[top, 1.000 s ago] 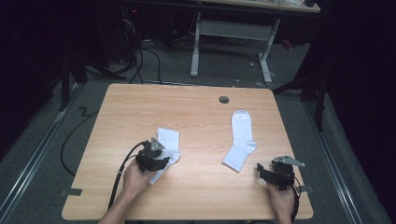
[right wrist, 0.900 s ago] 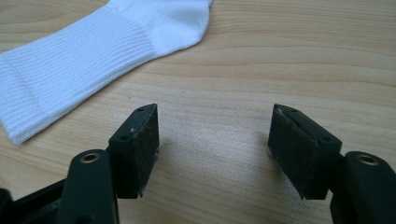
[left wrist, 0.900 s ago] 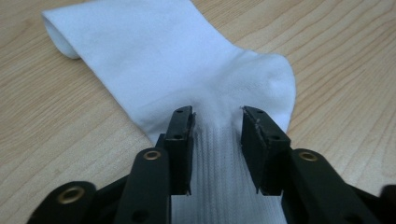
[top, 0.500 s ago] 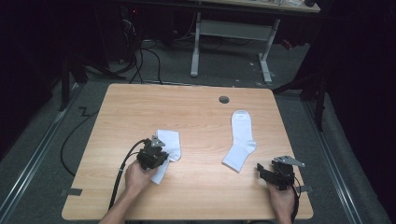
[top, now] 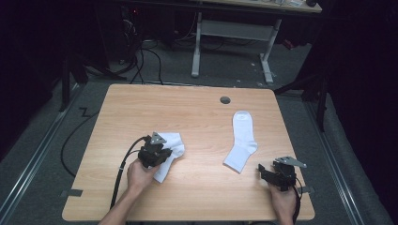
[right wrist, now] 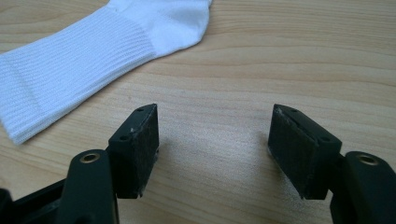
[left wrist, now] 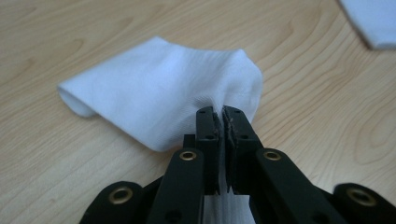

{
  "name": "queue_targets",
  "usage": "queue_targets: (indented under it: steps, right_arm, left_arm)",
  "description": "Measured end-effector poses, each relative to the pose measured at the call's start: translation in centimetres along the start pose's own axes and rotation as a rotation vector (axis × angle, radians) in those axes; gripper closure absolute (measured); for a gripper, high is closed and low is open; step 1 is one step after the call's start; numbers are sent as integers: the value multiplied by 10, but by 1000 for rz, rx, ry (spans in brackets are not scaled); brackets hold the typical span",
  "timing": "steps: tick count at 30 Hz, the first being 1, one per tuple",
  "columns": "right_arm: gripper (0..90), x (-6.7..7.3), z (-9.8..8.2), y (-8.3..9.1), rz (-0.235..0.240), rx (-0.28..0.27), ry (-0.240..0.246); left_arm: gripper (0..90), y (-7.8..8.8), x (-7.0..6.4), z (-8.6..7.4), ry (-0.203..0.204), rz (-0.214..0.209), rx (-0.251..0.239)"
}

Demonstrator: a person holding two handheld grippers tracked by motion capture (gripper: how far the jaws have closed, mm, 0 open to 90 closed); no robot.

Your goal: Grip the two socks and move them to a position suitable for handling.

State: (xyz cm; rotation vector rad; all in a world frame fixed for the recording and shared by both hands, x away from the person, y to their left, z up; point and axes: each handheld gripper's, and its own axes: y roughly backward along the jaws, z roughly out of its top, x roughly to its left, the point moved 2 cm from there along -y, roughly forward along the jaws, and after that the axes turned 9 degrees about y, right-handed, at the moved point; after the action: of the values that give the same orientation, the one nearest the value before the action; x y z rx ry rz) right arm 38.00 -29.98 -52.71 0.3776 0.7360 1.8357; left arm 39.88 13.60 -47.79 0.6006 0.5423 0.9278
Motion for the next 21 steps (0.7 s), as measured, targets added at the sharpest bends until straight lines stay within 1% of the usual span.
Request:
queue_targets:
  steps: [3, 5, 9, 10, 13, 15, 18, 20, 21]
  right_arm:
    - [337, 0, 0, 0, 1, -1, -1]
    - [337, 0, 0, 0, 1, -1, -2]
    - [336, -1, 0, 0, 3, -1, -2]
    - [336, -1, 0, 0, 4, -2, -1]
    - [336, -1, 0, 0, 4, -1, -2]
    - [336, -1, 0, 0, 3, -1, -1]
    - [336, -1, 0, 0, 3, -1, -2]
    - [336, 0, 0, 0, 3, -2, -4]
    - [335, 0, 0, 0, 2, -1, -3]
  left_arm:
    - [854, 5, -6, 9, 2, -20, -21]
    - [854, 6, -8, 11, 0, -21, -24]
    - [854, 9, -13, 19, 9, -35, -48]
    - [854, 9, -15, 21, 14, -41, -54]
    - [854, 9, -19, 26, 11, -46, -62]
    - [854, 8, -21, 28, 19, -54, -63]
    - [854, 7, -26, 32, 10, -56, -71]
    - [854, 7, -31, 36, 8, -65, -85]
    - [853, 7, -36, 40, 1, -72, -91]
